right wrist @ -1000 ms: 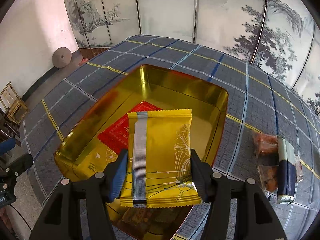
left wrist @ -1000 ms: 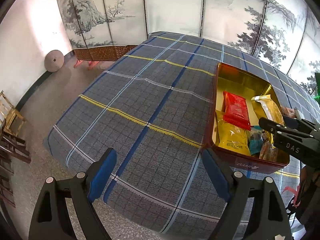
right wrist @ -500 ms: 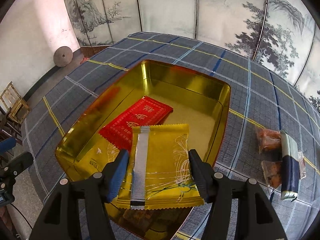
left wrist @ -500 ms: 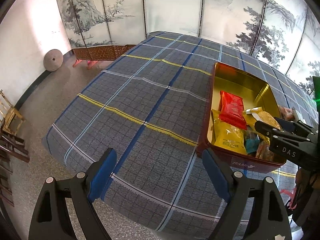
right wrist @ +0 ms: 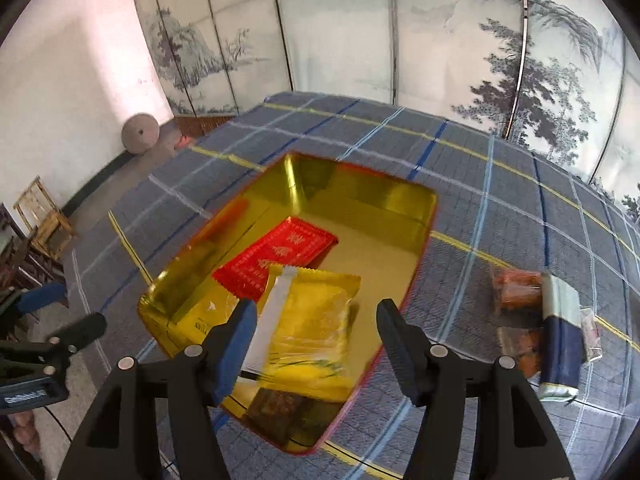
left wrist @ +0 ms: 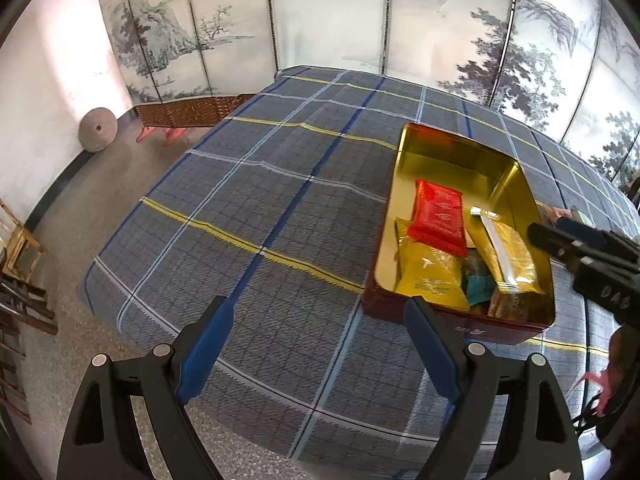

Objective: Organize snacks
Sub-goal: 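Move the right gripper over the clear seed packet with red tag, then grasp the clear seed packet with the right gripper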

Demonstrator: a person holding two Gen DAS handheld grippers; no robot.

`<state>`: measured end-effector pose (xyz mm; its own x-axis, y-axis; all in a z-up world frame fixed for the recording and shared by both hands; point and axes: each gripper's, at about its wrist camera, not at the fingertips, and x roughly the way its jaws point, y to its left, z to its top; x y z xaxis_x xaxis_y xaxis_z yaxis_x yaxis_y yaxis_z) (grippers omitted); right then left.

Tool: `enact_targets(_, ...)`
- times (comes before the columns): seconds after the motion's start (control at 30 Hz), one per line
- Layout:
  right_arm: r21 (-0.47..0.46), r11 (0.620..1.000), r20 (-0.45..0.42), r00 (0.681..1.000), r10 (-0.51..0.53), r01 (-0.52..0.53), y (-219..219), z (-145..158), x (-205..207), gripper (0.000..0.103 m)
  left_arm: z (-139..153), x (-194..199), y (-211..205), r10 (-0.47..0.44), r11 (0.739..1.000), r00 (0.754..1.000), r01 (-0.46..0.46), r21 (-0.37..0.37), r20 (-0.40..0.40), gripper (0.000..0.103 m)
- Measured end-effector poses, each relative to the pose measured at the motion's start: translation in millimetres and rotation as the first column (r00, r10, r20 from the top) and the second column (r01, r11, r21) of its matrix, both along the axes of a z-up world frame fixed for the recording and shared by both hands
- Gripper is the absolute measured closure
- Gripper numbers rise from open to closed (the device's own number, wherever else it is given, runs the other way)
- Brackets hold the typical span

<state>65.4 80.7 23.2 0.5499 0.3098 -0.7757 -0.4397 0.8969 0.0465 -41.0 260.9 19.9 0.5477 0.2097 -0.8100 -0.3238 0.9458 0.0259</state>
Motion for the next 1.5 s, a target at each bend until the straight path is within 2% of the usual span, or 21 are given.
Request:
enact_targets(0.13,0.016,0.998,0.036,0.998,-0.054,0.053,-30.8,12.5,5.4,0.039,3.3,4.6,-9.2,-0.019,1.0,1.0,0.019,0.004,0.005,0.018)
enact_targets(0.37,-0.038,0.977,0.091,0.974,-0.206,0.21,-115.6,23.0,26.7,0.039,8.1,14.9,-29.8,-0.061,0.998,0.998,0.061,0.012,0.008,0.018)
enact_targets(0.57,-0.108,0.941,0.095,0.945,-0.312,0.321,-187.1,11.8,41.8,0.039,11.9,28.5,-57.4,-0.109,0.994,0.994,0.109,0.019,0.007,0.018)
enact_targets(0.67,-0.133,0.938,0.06,0.948,-0.313,0.319,-209.3,0.0,48.8,0.039,12.7,37.3,-74.3,-0.136,0.99,0.991,0.136,0.026,0.003,0.018)
enact_targets(0.87,-0.132,0.945,0.025,0.954,-0.298,0.298,-230.4,-18.5,60.5,0.04,14.0,53.4,-109.1,-0.192,0.981,0.981,0.192,0.035,-0.006,0.018)
enact_targets(1.0,-0.121,0.954,-0.001,0.961,-0.275,0.273,-233.5,-30.1,68.7,0.057,15.0,62.8,-133.1,-0.232,0.972,0.973,0.232,0.044,-0.01,0.018)
enact_targets(1.03,-0.12,0.957,-0.006,0.964,-0.267,0.264,-233.6,-32.9,70.6,0.059,15.0,65.0,-138.4,-0.24,0.97,0.971,0.241,0.046,-0.011,0.018)
enact_targets(1.27,-0.113,0.969,-0.016,0.975,-0.221,0.218,-233.4,-48.6,78.0,0.059,11.0,85.7,-178.9,-0.304,0.952,0.952,0.305,0.035,-0.022,0.018)
enact_targets(1.37,-0.094,0.975,-0.015,0.979,-0.202,0.2,-234.7,-51.9,79.8,0.067,8.6,94.5,-194.8,-0.325,0.945,0.945,0.326,0.034,-0.023,0.018)
enact_targets(1.5,-0.085,0.978,0.006,0.982,-0.189,0.189,-235.5,-53.0,76.6,0.067,3.1,104.7,-215.5,-0.356,0.934,0.934,0.357,0.027,-0.032,0.018)
